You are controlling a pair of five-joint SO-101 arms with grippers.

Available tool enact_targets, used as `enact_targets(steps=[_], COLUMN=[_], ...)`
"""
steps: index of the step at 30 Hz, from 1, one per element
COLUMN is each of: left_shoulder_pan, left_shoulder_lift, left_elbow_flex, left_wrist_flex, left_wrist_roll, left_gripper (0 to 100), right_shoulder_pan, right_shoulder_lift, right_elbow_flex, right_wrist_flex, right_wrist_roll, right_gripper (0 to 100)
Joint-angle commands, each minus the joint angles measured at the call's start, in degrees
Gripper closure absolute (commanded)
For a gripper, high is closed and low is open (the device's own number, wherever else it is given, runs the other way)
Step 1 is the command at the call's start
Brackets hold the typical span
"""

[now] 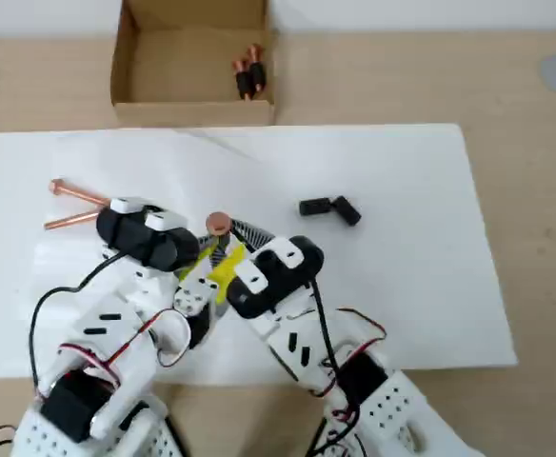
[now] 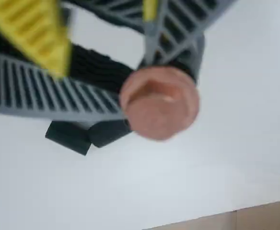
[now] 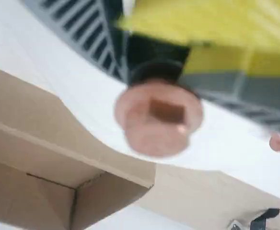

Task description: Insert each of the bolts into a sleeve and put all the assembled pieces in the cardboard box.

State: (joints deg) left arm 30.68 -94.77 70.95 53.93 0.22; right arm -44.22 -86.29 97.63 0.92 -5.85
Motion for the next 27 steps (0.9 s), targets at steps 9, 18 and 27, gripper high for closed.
enact_targets(steps=[9, 18, 27], left_shoulder_pan=[-12.5, -22.2, -25.9], left_shoulder_lift=[0.8, 0.6, 0.9], left_elbow_flex=[-3.7, -7.1, -16.6], left_wrist_flex=[6.6, 8.3, 17.9], left_wrist_roll=[-3.9, -4.0, 0.4], left_gripper=[77, 77, 77], right_shoulder_pan=[-0.5, 0.1, 4.5], right_shoulder_lift=[-1.5, -0.9, 10.6], right_elbow_flex=[-0.2, -1.5, -17.4], right_wrist_flex=[-0.3, -0.3, 7.0], right_wrist_roll=[-0.5, -0.2, -0.1], right_gripper=[98.8, 98.8, 98.8])
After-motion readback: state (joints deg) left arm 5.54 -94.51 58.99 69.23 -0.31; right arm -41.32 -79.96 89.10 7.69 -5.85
